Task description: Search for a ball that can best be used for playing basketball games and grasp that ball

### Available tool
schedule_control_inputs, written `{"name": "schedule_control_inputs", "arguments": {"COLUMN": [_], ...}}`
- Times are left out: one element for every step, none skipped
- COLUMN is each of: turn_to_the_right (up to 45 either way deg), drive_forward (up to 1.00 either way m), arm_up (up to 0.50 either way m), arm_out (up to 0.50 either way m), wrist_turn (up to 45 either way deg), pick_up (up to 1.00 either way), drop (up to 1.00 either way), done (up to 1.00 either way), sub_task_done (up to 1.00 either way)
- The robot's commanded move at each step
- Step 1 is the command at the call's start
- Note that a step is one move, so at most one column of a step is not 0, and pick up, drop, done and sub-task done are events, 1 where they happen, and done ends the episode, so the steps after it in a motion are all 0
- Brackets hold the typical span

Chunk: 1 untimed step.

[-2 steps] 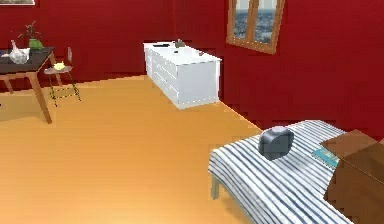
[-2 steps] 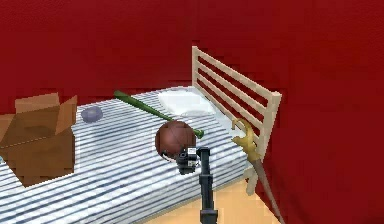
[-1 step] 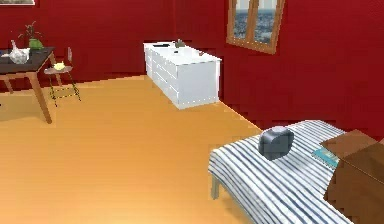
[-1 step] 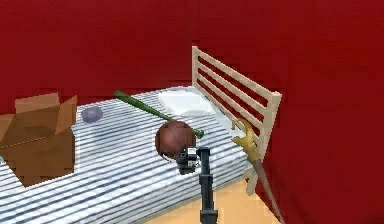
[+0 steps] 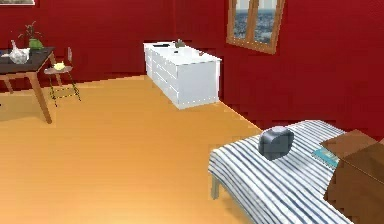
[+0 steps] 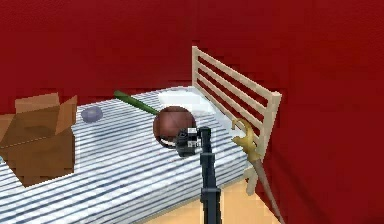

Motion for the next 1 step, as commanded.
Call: {"name": "schedule_control_inputs", "arguments": {"turn_to_the_right": [0.0], "drive_forward": [0.00], "arm_up": [0.00], "arm_out": [0.00], "wrist_turn": [0.0], "pick_up": [0.00], "drop": [0.00], "done": [1.00], "sub_task_done": [0.00]}}
